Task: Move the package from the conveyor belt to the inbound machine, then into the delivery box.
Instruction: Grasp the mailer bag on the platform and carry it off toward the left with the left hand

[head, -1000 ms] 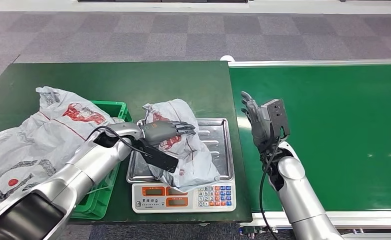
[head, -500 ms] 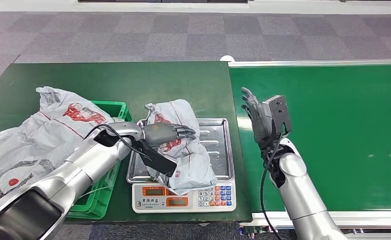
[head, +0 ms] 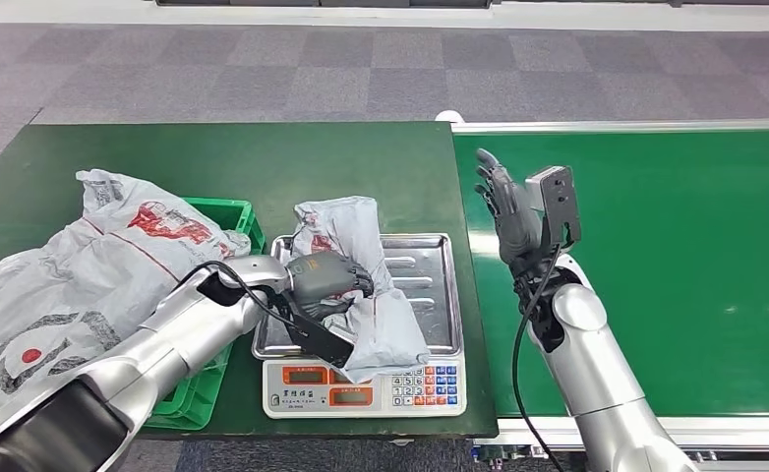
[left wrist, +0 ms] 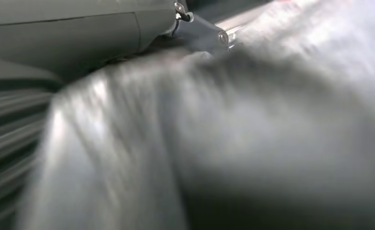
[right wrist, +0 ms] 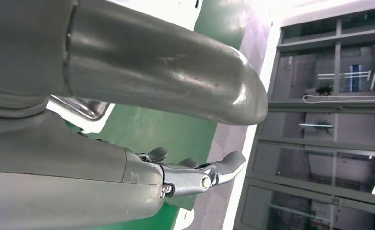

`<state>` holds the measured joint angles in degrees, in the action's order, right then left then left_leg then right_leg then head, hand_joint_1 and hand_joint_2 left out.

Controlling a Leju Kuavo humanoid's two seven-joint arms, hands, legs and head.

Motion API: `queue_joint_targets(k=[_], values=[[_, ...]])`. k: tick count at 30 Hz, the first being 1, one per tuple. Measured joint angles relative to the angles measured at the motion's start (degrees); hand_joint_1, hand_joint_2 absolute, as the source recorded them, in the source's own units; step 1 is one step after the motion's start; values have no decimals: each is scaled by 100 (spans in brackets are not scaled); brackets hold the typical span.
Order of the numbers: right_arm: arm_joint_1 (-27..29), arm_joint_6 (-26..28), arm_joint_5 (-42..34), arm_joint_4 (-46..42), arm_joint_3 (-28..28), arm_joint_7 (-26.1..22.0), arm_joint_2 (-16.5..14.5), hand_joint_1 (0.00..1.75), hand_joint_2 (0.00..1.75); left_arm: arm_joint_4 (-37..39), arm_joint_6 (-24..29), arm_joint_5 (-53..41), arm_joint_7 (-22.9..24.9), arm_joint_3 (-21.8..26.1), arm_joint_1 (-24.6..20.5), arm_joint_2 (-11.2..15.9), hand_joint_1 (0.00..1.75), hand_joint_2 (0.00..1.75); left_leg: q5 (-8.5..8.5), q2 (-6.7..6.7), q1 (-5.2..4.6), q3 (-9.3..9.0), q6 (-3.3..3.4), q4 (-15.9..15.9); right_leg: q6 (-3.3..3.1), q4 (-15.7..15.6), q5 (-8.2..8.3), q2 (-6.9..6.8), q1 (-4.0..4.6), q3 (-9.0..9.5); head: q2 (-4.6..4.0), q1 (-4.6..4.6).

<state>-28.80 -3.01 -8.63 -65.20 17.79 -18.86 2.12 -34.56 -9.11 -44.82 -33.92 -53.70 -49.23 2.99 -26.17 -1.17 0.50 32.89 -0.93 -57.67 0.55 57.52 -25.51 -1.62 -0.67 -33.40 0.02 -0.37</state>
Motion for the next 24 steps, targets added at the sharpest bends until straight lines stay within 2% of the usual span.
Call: queue_joint_targets(k=[3, 9, 15, 19, 24], values=[[13, 25, -27, 0, 2, -38, 0, 0, 0, 18, 239, -77, 34, -87, 30, -27, 175, 175, 0, 0, -1, -5, 0, 0, 0, 0, 0, 0, 2, 4, 0, -1], [21, 34, -29, 0, 5, -45, 0, 0, 0, 22, 328, -109, 54, -162, 33, -34, 175, 175, 1, 2, 0, -13, -1, 1, 0, 1, 0, -2, 4, 12, 0, -1], [20, 86, -64, 0, 25, -59, 0, 0, 0, -72, 655, -225, 130, -217, 47, -11, 175, 175, 4, 6, 0, -15, 1, 1, 0, 1, 1, -5, 2, 16, 0, 1], [62, 109, -128, -14, 35, -87, 2, 0, 0, -540, 786, -291, 304, -221, 92, 121, 175, 175, 6, 4, 0, -11, 0, 0, 1, 1, 4, -3, 3, 7, 0, 1], [258, 199, -85, -132, 35, -109, 9, 0, 0, -1680, 693, -367, 751, -117, 124, 449, 175, 175, 15, 4, 0, 15, -6, -1, 0, 3, 7, -3, 6, -22, 0, 1]])
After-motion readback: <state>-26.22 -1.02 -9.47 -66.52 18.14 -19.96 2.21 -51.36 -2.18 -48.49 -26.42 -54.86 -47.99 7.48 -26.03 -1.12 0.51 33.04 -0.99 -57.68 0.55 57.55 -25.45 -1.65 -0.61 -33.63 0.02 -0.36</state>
